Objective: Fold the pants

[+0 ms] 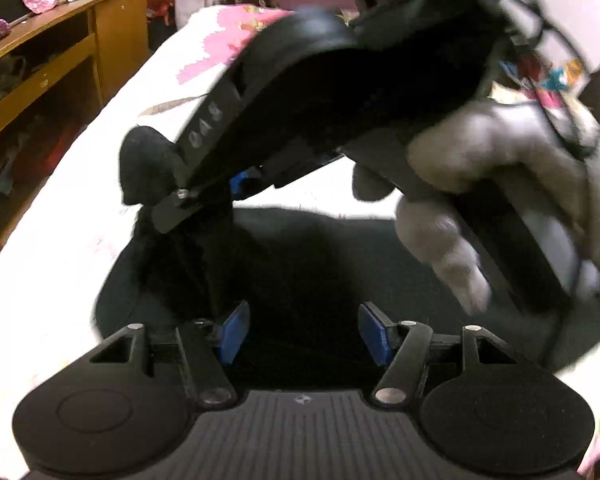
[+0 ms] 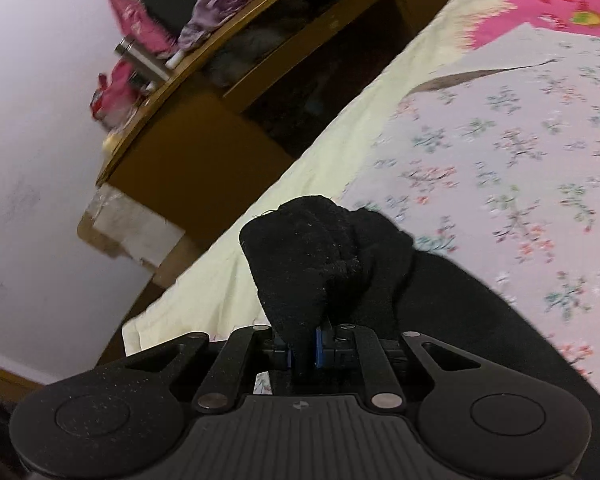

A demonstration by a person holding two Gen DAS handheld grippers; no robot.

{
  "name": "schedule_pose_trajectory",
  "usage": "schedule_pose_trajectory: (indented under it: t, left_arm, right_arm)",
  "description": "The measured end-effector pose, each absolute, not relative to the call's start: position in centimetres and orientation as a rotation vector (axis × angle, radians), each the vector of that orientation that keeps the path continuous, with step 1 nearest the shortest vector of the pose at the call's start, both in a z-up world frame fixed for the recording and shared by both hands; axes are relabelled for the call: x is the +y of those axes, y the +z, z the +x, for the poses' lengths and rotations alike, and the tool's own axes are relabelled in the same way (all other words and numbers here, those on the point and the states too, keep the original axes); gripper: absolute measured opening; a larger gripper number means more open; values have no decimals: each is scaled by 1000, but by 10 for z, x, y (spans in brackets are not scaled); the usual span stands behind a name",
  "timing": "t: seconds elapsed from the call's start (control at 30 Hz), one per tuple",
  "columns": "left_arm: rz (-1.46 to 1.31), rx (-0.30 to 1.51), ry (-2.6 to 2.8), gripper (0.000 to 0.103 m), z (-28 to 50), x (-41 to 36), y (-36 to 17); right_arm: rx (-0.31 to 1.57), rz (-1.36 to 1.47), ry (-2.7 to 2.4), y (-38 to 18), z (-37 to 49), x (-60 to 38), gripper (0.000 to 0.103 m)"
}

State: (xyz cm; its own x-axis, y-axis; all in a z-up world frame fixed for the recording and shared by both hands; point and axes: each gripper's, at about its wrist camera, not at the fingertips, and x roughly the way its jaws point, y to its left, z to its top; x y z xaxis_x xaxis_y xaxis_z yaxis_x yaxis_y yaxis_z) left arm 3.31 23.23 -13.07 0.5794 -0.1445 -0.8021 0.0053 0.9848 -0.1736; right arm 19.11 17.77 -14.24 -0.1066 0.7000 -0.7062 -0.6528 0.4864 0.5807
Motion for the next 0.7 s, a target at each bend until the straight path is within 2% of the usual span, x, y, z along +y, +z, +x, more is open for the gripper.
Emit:
schedule_pose_trajectory:
  t: [0.27,0.7]
  left_arm:
    - [-251,1012,88,72,0,307,-124]
    - [-141,962,115,72,33,359,-119]
  right_arm:
    - [1315,97,1166,-164,173,192,0]
    - [1373,42,1151,-200,130,219,2]
